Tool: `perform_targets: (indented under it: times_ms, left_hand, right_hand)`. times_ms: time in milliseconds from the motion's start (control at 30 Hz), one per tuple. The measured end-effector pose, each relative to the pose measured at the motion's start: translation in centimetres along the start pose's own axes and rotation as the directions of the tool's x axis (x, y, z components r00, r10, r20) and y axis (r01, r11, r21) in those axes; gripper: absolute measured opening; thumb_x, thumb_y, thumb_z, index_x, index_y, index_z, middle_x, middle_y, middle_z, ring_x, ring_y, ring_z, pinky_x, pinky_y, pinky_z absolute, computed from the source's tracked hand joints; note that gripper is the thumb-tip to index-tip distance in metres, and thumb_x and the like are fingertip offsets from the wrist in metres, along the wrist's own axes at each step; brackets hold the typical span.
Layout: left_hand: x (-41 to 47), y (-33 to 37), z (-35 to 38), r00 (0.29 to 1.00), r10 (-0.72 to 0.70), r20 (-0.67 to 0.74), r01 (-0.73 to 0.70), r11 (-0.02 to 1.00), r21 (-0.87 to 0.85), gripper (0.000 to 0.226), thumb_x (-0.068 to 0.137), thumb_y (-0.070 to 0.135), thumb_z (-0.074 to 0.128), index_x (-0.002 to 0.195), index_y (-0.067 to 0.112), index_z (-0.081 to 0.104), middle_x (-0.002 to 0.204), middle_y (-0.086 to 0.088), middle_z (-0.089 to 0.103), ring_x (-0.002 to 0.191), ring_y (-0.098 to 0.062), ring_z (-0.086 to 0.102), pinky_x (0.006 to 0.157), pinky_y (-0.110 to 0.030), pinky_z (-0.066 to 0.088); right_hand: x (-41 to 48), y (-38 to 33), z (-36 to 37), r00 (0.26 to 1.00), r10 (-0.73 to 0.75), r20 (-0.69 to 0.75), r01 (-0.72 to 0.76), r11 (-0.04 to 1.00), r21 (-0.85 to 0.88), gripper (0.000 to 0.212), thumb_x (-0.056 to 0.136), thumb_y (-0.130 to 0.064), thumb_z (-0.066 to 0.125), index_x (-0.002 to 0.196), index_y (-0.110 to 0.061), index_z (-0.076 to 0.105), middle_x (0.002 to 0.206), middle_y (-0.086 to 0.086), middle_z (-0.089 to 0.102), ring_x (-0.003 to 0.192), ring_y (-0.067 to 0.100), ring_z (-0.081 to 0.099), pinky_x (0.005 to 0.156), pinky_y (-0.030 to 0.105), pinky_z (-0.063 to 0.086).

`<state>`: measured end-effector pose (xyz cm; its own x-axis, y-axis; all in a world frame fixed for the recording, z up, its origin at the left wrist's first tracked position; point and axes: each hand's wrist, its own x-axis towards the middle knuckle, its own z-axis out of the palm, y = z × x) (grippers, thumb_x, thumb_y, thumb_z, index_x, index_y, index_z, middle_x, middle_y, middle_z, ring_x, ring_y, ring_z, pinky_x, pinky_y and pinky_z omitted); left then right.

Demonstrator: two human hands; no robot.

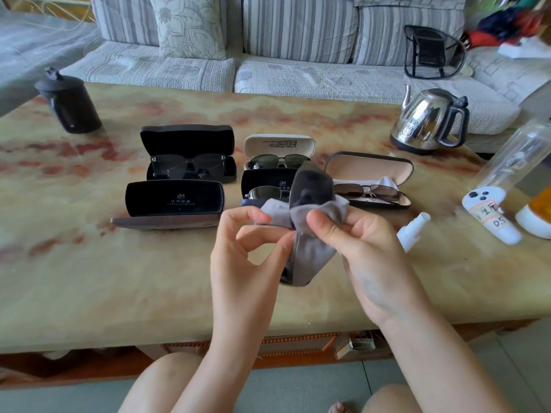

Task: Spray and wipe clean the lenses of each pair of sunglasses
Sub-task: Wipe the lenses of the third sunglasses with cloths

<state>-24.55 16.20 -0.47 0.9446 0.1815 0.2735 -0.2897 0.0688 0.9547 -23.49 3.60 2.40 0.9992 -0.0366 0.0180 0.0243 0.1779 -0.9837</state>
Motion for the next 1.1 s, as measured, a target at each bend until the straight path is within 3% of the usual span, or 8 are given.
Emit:
perform_targets:
  times_ms: [167,300,400,500,667,733,900,1100]
  left_hand:
    - [-0.2,0.4,0.2,0.999,-0.02,0.031,0.018,0.997,0.08,0.046,0.078,-0.007,0.067,0.107,0.027,0.054,0.074,0.015,0.07,0.079,-0.01,0.068,0.087,-0.051,0.053]
    - [0.1,0.1,0.2,0.994,-0.078,0.082,0.067,0.99,0.122,0.059,0.079,-0.005,0.067,0.128,0.027,0.055,0.081,0.025,0.07,0.085,-0.006,0.067,0.089,-0.038,0.053]
    - [0.1,0.1,0.1,0.989,-0.064,0.13,0.045,0.988,0.146,0.045,0.08,-0.003,0.066,0.108,0.032,0.066,0.081,0.019,0.074,0.085,-0.001,0.069,0.079,-0.02,0.052]
    - [0.0,0.1,0.2,0.987,-0.023,0.161,-0.006,0.985,0.172,0.036,0.081,-0.003,0.068,0.092,0.032,0.071,0.081,0.017,0.074,0.083,0.002,0.069,0.072,-0.012,0.05]
    - [0.0,-0.1,0.1,0.989,-0.018,0.15,-0.003,0.991,0.135,0.031,0.081,-0.003,0.068,0.084,0.027,0.073,0.076,0.015,0.074,0.078,0.002,0.068,0.068,-0.012,0.049]
    - [0.1,0.0,0.0,0.99,-0.018,0.142,0.006,0.996,0.084,0.024,0.086,0.004,0.067,0.086,0.026,0.073,0.077,0.014,0.074,0.076,0.003,0.067,0.067,-0.012,0.048]
    - [0.3,0.3,-0.1,0.989,0.01,0.146,-0.015,0.999,0.03,0.018,0.092,0.015,0.057,0.092,0.021,0.074,0.086,0.011,0.076,0.087,-0.005,0.07,0.075,-0.016,0.051]
    - [0.4,0.6,-0.2,0.983,0.021,0.183,-0.03,0.998,0.052,0.021,0.095,0.012,0.054,0.093,0.017,0.074,0.089,0.012,0.075,0.09,-0.001,0.069,0.078,-0.012,0.047]
  right_hand:
    - [-0.2,0.0,-0.9,1.0,0.014,0.018,-0.012,0.996,-0.086,0.026,0.064,-0.019,0.073,0.084,-0.004,0.073,0.085,0.014,0.076,0.088,0.022,0.072,0.087,0.024,0.054]
    - [-0.2,-0.2,-1.0,0.999,0.035,-0.022,-0.037,0.997,-0.072,0.032,0.055,-0.021,0.077,0.084,-0.005,0.073,0.084,0.013,0.075,0.083,0.021,0.072,0.078,0.021,0.055]
    - [-0.3,-0.6,-0.6,0.999,0.029,-0.032,-0.031,0.998,-0.048,0.029,0.056,-0.017,0.075,0.082,-0.005,0.071,0.067,0.0,0.072,0.064,0.005,0.067,0.06,0.01,0.048]
    - [-0.4,-0.9,-0.2,0.999,0.002,-0.052,-0.005,0.998,-0.068,0.022,0.059,-0.018,0.071,0.078,-0.007,0.068,0.047,-0.013,0.059,0.043,-0.004,0.053,0.048,0.004,0.037]
    - [-0.6,-1.4,0.4,0.996,-0.015,-0.083,0.009,0.997,-0.072,0.011,0.071,-0.022,0.063,0.067,-0.013,0.067,0.039,-0.013,0.052,0.041,-0.005,0.051,0.048,0.003,0.036]
    - [-0.6,-1.3,0.2,0.995,-0.033,-0.095,0.024,0.995,-0.094,0.031,0.079,-0.021,0.058,0.048,-0.023,0.062,0.033,-0.011,0.047,0.038,-0.005,0.049,0.048,0.003,0.035]
    - [-0.5,-1.0,-0.7,1.0,-0.025,0.014,0.025,0.999,-0.031,0.022,0.077,-0.024,0.055,0.083,-0.009,0.069,0.056,-0.012,0.065,0.053,-0.006,0.058,0.053,0.003,0.039]
    - [-0.5,-1.1,-1.2,0.998,-0.037,0.058,0.039,0.998,-0.046,0.013,0.071,-0.013,0.063,0.08,-0.004,0.068,0.069,-0.006,0.073,0.066,-0.001,0.065,0.056,0.005,0.042]
